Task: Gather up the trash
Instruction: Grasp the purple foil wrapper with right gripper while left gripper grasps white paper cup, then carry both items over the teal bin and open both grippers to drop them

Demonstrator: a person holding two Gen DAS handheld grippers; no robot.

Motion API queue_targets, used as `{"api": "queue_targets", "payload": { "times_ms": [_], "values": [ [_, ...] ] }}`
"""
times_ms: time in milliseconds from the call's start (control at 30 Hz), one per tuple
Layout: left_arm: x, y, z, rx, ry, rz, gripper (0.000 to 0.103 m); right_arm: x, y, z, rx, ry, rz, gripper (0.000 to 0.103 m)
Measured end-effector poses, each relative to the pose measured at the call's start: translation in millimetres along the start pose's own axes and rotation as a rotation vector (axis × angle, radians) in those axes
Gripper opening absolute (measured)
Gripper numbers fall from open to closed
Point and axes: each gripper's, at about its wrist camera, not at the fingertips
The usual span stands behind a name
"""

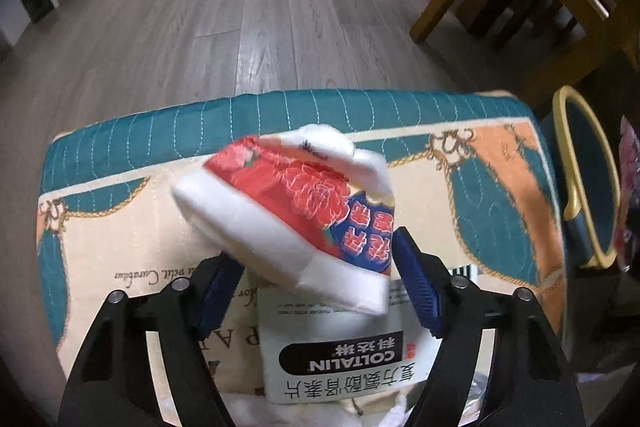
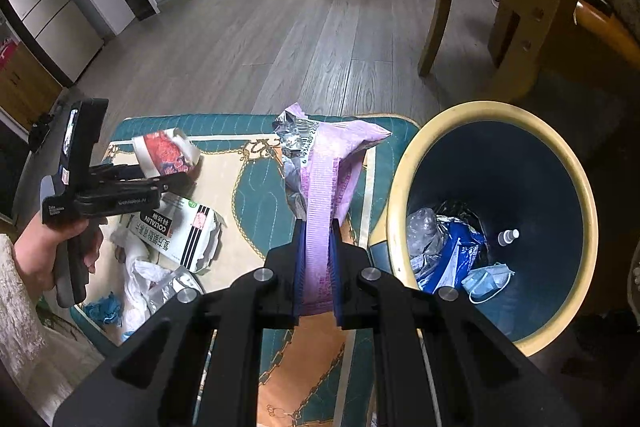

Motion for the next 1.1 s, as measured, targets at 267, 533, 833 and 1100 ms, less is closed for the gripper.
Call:
{"api": "queue_targets", "payload": {
  "times_ms": [267, 533, 833, 1100],
  "values": [
    [-5.3, -20.7, 4.9, 0.083, 0.009, 0.051, 0.013, -0.7, -1.0, 2.0, -0.002, -0.001, 0.001, 0.01],
    [-7.8, -32.3, 8.7, 0.096, 0.026, 0.075, 0.011, -0.4, -1.6, 6.4, 0.003, 0.008, 0.004, 0.01],
    [-5.8, -71.2, 61.3, 0.14, 0.19, 0.201, 0.011, 3.4, -15.0, 67.1, 0.111, 0.133, 0.04, 0.01],
    [6.8, -68.2, 147.5, 0.229, 0.341, 0.214, 0.011, 24.9, -23.7, 128.5, 0.179, 0.281, 0.04, 0.01]
  ]
}}
Point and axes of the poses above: each gripper's, at about its wrist camera, not at the fingertips, and y roughly the way its jaws point, z to its right, x to its underside, and after that the axes turned 8 degrees about -y, right-handed
